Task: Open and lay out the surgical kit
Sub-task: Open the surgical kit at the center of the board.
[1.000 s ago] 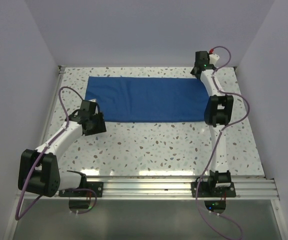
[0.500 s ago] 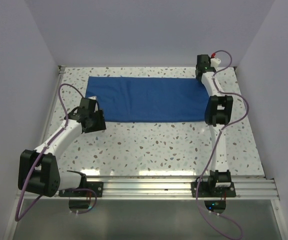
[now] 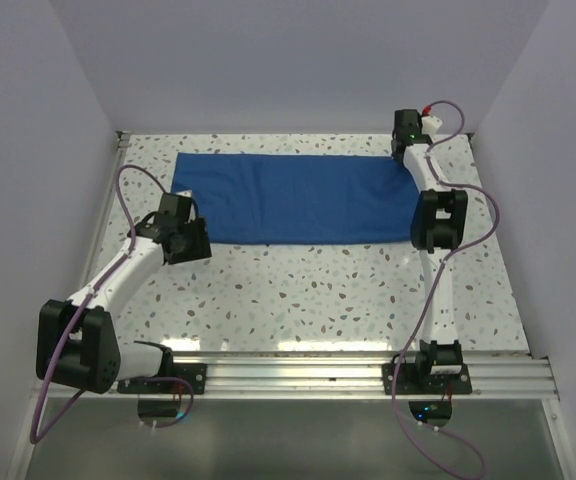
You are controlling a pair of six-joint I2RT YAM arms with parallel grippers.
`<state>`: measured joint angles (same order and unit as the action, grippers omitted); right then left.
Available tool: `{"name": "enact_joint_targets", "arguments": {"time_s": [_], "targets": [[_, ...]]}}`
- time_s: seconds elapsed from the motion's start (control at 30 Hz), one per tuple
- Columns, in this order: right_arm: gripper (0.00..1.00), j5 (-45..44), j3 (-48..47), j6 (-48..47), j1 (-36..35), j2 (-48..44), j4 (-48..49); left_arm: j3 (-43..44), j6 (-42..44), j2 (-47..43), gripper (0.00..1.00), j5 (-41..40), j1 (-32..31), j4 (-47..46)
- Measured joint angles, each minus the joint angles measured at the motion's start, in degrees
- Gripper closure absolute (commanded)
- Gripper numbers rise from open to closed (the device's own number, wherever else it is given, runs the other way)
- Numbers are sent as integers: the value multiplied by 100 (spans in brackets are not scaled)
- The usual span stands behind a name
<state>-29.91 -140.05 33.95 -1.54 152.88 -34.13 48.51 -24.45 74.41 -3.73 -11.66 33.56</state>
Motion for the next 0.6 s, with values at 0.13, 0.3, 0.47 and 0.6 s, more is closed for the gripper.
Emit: {"name": "enact_joint_targets", "arguments": {"time_s": [0.13,0.3,0.47,0.6], "targets": [[100,321,341,-4,17,-273,142,251,0,-2,39,-120,0,136],[100,839,933,11,-57,-949,297,758,0,-22,39,-284,0,297],[100,1263,1827,42,-400,-2022,354,1298,-15,-151,33,-442,0,457],[100,1624,3178,55,-804,-3294,527,1685,-55,-264,32,-562,0,557]]}}
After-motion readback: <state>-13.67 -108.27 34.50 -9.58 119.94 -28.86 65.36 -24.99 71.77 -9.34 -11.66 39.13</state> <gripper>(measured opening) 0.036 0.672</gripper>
